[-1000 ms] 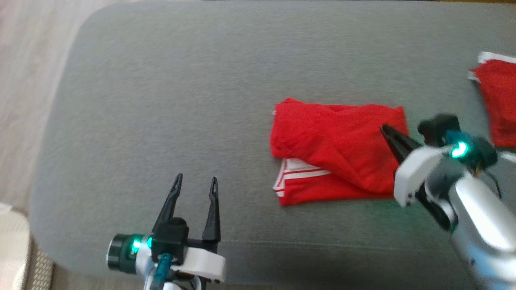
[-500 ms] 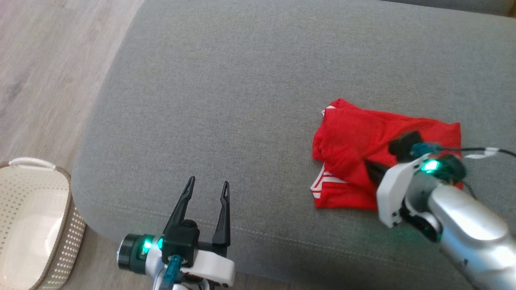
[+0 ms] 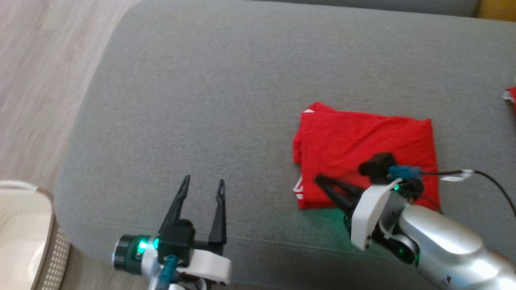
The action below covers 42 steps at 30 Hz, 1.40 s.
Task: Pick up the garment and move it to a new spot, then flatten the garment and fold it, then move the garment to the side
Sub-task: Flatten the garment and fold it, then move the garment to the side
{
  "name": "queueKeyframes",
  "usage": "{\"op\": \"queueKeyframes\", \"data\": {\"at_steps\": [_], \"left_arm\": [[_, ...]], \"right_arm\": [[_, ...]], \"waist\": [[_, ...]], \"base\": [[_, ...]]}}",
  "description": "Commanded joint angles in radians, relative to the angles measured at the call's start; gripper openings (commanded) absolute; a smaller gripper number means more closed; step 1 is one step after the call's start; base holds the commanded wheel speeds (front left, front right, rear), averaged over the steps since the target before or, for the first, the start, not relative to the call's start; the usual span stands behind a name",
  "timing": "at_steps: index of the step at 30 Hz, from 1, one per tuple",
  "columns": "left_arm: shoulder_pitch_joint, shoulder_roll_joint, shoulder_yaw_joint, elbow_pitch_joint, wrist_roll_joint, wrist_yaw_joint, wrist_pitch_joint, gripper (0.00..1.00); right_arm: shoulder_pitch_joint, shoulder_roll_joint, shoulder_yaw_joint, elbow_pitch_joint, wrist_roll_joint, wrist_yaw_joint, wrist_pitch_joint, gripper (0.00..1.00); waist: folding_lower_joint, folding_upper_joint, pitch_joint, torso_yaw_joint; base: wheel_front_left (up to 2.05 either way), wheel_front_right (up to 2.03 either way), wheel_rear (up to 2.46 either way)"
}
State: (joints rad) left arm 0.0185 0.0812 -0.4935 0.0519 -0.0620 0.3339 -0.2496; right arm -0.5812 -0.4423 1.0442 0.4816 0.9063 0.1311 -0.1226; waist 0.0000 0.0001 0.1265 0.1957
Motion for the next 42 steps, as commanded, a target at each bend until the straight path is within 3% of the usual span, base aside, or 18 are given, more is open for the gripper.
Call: {"op": "queueKeyframes", "data": {"at_steps": [1,6,12,13,18,22,28,42], "left_arm": [[-0.014,-0.001,0.048,-0.042,-0.005,0.006,-0.012,1.0],[0.031,-0.002,0.095,-0.066,-0.067,-0.016,-0.012,1.0],[0.085,0.005,0.156,-0.107,-0.077,-0.025,-0.012,1.0],[0.085,0.005,0.156,-0.107,-0.077,-0.025,-0.012,1.0],[0.128,0.01,0.199,-0.144,-0.068,-0.066,-0.012,1.0],[0.171,0.008,0.233,-0.167,-0.041,-0.072,-0.012,1.0],[0.21,0.002,0.258,-0.174,-0.009,-0.094,-0.012,1.0],[0.222,-0.012,0.273,-0.163,0.026,-0.13,-0.012,1.0]], "right_arm": [[0.011,0.004,-0.037,0.001,-0.026,0.0,-0.062,1.0],[0.05,0.088,-0.279,0.055,-0.19,0.0,-0.138,1.0],[0.254,0.2,-0.686,-0.134,-0.496,0.0,-0.139,1.0],[0.254,0.2,-0.686,-0.134,-0.496,0.0,-0.139,1.0],[0.439,0.281,-0.904,-0.315,-0.655,0.0,-0.139,1.0],[0.531,0.313,-0.964,-0.363,-0.706,0.0,-0.139,1.0],[0.612,0.345,-0.955,-0.375,-0.74,0.0,-0.139,1.0],[0.64,0.355,-0.937,-0.377,-0.758,0.0,-0.139,1.0]], "waist": [[0.0,-0.0001,-0.027,-0.033],[0.0,-0.0001,-0.078,-0.104],[0.0,-0.0001,-0.139,-0.167],[0.0,-0.0001,-0.139,-0.167],[0.0,-0.0001,-0.169,-0.196],[0.0,-0.0001,-0.183,-0.208],[0.0,-0.0001,-0.194,-0.213],[0.0,-0.0001,-0.198,-0.204]], "base": [[0.0,0.0,0.0],[0.0,0.0,0.0],[0.0,0.0,0.0],[0.0,0.0,0.0],[0.0,0.0,0.0],[0.0,0.0,0.0],[0.0,0.0,0.0],[0.0,0.0,0.0]]}}
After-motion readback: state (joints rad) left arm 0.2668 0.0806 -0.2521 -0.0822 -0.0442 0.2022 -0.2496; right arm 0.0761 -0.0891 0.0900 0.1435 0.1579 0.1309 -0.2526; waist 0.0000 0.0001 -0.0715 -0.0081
